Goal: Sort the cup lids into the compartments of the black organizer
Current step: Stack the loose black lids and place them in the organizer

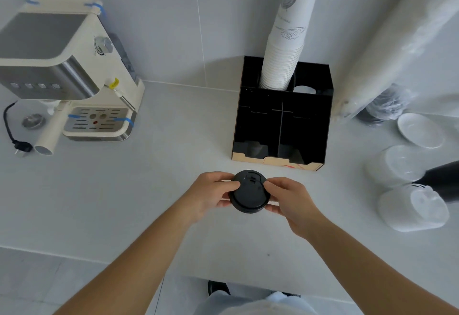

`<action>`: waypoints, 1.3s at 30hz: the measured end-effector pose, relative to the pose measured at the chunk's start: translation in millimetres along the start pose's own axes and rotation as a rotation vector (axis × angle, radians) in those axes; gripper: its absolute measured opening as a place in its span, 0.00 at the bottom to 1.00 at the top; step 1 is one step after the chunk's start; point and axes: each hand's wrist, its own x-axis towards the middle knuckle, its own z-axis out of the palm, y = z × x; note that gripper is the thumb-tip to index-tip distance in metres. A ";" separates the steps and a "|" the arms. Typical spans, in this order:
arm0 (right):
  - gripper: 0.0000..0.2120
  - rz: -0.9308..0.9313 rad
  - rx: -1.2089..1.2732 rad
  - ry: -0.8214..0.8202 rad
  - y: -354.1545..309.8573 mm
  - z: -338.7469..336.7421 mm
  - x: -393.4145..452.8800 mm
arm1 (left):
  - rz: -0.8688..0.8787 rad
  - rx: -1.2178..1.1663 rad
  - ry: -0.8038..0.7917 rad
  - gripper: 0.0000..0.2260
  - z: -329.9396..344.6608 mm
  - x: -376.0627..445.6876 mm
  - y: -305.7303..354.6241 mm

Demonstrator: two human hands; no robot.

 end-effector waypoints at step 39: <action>0.11 -0.226 -0.396 -0.046 -113.6 -43.8 123.3 | 0.088 -0.203 0.419 0.03 66.6 65.0 77.1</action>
